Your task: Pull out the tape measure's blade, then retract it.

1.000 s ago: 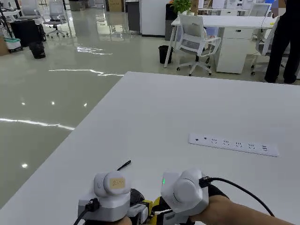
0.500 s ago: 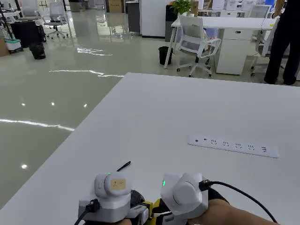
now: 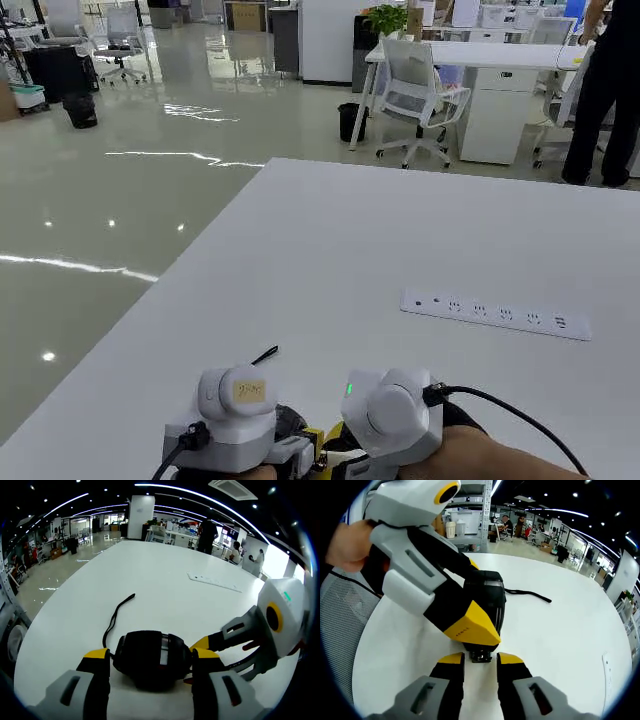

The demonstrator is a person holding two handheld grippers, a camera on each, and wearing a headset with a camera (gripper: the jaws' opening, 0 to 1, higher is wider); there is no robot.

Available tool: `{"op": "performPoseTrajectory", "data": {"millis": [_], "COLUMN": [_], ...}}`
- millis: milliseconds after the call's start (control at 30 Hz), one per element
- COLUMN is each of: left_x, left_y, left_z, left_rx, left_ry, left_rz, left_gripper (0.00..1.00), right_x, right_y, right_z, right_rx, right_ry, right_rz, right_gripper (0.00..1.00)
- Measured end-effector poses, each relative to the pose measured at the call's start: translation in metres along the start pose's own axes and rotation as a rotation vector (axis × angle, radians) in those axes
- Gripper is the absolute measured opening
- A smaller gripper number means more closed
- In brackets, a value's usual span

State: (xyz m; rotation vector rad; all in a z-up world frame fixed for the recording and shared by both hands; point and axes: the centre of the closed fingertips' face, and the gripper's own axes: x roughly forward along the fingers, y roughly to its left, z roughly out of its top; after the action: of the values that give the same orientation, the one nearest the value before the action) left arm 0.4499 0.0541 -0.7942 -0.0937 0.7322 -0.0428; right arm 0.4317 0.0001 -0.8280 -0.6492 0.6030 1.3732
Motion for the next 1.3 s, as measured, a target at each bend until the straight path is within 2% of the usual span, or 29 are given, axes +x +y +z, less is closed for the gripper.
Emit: {"op": "performPoseTrajectory", "data": {"millis": [233,433,667,967,1300], "left_x": [-0.008,-0.012,-0.02,-0.032,-0.047], "left_y": [0.001,-0.002,-0.007,-0.01,-0.022], "left_z": [0.004,0.005,0.001,-0.011,-0.014], "left_rx": [0.015,0.031,0.085,0.153,0.24], "left_ry": [-0.011,-0.008,0.014,0.044,0.048], "left_rz": [-0.005,-0.031,-0.1,-0.173,-0.273], "left_gripper": [0.63,0.65,0.68,0.71,0.72], "right_x": [-0.009,-0.018,-0.032,-0.054,-0.079], "right_y": [0.0,0.0,0.002,0.006,0.014], "right_z": [0.006,0.008,0.008,0.005,0.0], "right_rx": [0.019,0.033,0.067,0.118,0.189], "right_ry": [-0.007,-0.011,-0.017,-0.043,-0.079], "right_rz": [-0.009,-0.025,-0.044,-0.09,-0.146], "right_gripper": [0.3,0.33,0.39,0.41,0.46]}}
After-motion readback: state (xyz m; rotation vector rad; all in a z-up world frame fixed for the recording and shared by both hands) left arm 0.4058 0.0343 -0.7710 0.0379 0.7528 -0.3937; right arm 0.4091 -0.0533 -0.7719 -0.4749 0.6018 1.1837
